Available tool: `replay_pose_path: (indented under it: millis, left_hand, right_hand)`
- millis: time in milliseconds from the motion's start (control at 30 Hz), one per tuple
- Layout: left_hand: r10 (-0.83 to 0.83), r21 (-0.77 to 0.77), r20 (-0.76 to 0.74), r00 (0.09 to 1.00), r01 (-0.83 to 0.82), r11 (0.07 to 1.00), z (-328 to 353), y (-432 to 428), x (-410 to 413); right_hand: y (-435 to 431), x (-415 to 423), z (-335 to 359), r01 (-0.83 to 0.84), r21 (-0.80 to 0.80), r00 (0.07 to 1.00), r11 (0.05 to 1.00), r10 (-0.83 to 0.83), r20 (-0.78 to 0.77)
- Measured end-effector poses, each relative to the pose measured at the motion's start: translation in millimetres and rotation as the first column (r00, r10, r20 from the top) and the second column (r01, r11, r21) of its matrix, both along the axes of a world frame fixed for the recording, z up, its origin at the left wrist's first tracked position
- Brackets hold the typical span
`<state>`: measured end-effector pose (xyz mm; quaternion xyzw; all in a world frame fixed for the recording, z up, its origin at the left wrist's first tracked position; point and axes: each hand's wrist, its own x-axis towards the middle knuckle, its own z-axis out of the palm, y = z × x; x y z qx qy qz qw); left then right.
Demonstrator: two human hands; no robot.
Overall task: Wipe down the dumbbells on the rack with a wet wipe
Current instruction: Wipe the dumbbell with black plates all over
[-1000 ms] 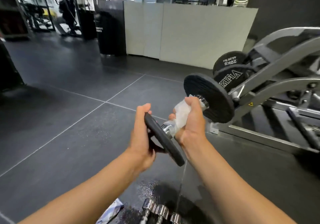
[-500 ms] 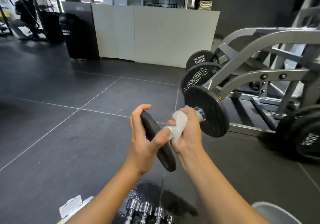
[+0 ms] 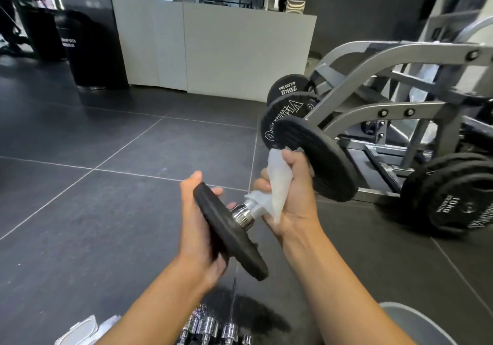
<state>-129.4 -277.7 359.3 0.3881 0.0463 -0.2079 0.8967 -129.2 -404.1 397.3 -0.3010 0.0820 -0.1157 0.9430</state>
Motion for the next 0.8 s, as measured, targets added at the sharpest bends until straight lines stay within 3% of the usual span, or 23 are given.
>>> replay_pose_path:
  millis: [33,67,100,167,200,233,267,300,333,367,433,500,633,700,733,767,800]
  left_hand:
    - [0.079,0.088,0.204,0.976,-0.099,0.991,3.0,-1.5,-2.9]
    - [0.108,0.160,0.450,0.886,-0.199,0.967,5.7,-0.6,-5.7]
    - [0.096,0.217,0.704,0.704,-0.342,0.914,5.0,3.0,-5.8]
    - [-0.070,0.256,0.933,0.352,-0.517,0.817,-1.8,11.1,1.7]
    - [-0.103,0.232,0.961,0.257,-0.542,0.808,-2.3,14.3,8.3]
    - [-0.083,0.232,0.951,0.298,-0.511,0.827,3.9,16.7,10.6]
    - [-0.013,0.249,0.882,0.470,-0.444,0.861,13.3,18.4,12.1]
    - [0.045,0.265,0.711,0.702,-0.326,0.907,19.4,19.7,14.5]
    - [-0.007,0.312,0.436,0.900,-0.144,0.939,24.1,20.9,16.5]
    - [-0.133,0.351,0.190,0.973,0.059,0.934,27.2,20.8,18.9]
    - [-0.331,0.281,-0.095,0.939,0.344,0.896,26.6,21.2,15.7]
    - [-0.329,0.135,-0.195,0.924,0.357,0.924,27.6,17.0,4.0]
    - [-0.227,0.068,-0.096,0.969,0.234,0.970,26.5,8.8,-5.0]
    - [-0.146,0.156,0.069,0.987,0.134,0.979,33.1,6.6,-11.9]
    - [-0.087,0.229,0.232,0.969,0.033,0.973,32.2,5.7,-15.6]
    - [-0.032,0.286,0.464,0.885,-0.116,0.951,29.2,5.0,-16.4]
    - [-0.026,0.307,0.735,0.677,-0.298,0.904,26.7,6.7,-13.9]
  right_hand:
    - [-3.2,2.2,-2.9,0.027,0.035,0.999,0.999,-0.026,-0.027]
    - [-6.2,4.1,-4.8,0.049,0.076,0.998,0.996,-0.045,-0.050]
    - [-9.5,6.5,-6.1,0.069,0.113,0.996,0.991,-0.062,-0.066]
    - [-12.9,5.7,-5.4,0.092,0.159,0.993,0.983,-0.079,-0.085]
    - [-13.1,3.4,-5.1,0.096,0.166,0.993,0.982,-0.082,-0.085]
    - [-13.1,2.4,-6.6,0.101,0.161,0.993,0.982,-0.090,-0.074]
    - [-13.0,1.3,-8.1,0.107,0.148,0.993,0.983,-0.097,-0.067]
    - [-12.6,0.8,-8.5,0.118,0.130,0.992,0.984,-0.111,-0.063]
    - [-10.6,0.1,-8.8,0.130,0.111,0.991,0.985,-0.124,-0.055]
    - [-10.9,-0.3,-7.8,0.141,0.100,0.990,0.985,-0.137,-0.043]
    - [-9.2,-0.1,-5.2,0.154,0.090,0.988,0.984,-0.153,-0.014]
    - [-7.5,-0.3,-4.8,0.155,0.056,0.988,0.986,-0.155,-0.006]
    - [-2.6,-0.1,-3.9,0.134,0.023,0.991,0.991,-0.134,-0.003]
    - [-2.5,2.6,-3.3,0.136,0.049,0.991,0.989,-0.136,-0.007]
    - [-2.4,3.7,-2.4,0.129,0.078,0.992,0.989,-0.128,-0.013]
    - [-4.8,7.9,-5.1,0.125,0.098,0.992,0.987,-0.124,-0.017]
    - [-6.3,8.8,-4.0,0.124,0.116,0.992,0.985,-0.122,-0.021]
